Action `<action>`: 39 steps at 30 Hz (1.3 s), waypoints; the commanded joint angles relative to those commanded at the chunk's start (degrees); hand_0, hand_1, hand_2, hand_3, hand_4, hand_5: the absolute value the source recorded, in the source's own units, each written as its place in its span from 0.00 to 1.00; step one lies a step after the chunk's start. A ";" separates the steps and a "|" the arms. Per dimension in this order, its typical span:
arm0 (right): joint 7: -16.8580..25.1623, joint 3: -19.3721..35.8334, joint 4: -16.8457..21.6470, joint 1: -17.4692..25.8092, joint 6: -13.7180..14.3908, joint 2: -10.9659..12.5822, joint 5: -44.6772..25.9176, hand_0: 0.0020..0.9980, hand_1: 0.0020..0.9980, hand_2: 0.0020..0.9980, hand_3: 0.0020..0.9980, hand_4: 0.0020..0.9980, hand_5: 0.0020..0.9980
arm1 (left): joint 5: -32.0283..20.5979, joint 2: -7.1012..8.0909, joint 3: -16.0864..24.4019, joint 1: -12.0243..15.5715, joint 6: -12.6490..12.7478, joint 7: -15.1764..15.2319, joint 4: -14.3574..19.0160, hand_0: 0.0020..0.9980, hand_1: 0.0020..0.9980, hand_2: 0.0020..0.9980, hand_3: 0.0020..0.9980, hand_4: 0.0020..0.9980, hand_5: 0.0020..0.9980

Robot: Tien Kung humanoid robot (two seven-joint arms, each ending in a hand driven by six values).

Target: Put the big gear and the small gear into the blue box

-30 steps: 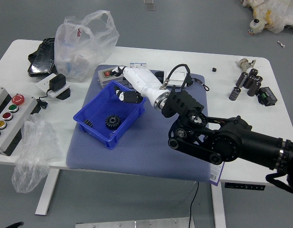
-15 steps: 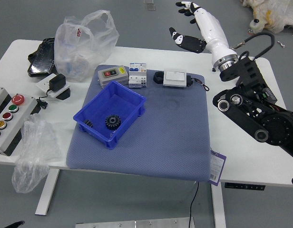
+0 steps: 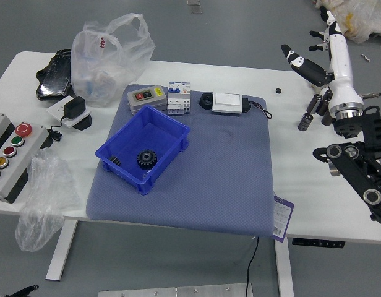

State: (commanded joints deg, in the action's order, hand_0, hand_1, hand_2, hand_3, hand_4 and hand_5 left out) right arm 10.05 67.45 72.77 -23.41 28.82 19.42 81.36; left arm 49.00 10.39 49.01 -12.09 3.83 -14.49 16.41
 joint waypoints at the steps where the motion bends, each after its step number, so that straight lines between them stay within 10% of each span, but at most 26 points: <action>1: 1.32 1.19 0.40 1.51 -0.77 0.12 -1.49 0.31 0.56 1.00 1.00 0.92 0.38 | -0.20 -0.06 -0.16 -0.03 -0.01 0.15 -0.02 0.66 0.52 0.57 0.75 0.76 0.59; 10: 6.93 7.86 2.94 12.79 -8.05 0.57 -11.15 0.29 0.54 1.00 0.99 0.93 0.40 | 0.51 -0.38 0.09 0.28 -0.77 -0.30 0.17 0.66 0.52 0.57 0.75 0.76 0.59; 21: 4.52 10.13 3.13 14.19 -7.06 0.52 -9.70 0.44 0.69 1.00 1.00 0.92 0.49 | -6.34 0.23 -7.14 -0.89 -0.32 4.05 -0.91 0.66 0.52 0.57 0.75 0.76 0.59; 22: 4.64 10.31 3.17 14.20 -7.00 0.49 -9.62 0.55 0.90 1.00 0.64 0.93 0.63 | -6.66 0.23 -7.59 -0.92 -0.34 4.24 -0.98 0.66 0.52 0.57 0.75 0.76 0.59; 39: 5.94 11.61 4.03 13.98 -7.04 0.87 -9.60 0.46 0.75 1.00 0.40 0.92 0.63 | -5.69 1.61 -7.81 -1.63 -0.51 4.14 -1.11 0.66 0.52 0.57 0.75 0.76 0.59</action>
State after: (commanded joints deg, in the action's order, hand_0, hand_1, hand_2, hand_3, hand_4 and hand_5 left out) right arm 15.99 79.06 76.80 -9.43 21.79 20.28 71.76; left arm 43.31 11.99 41.20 -13.72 3.32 -10.35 15.30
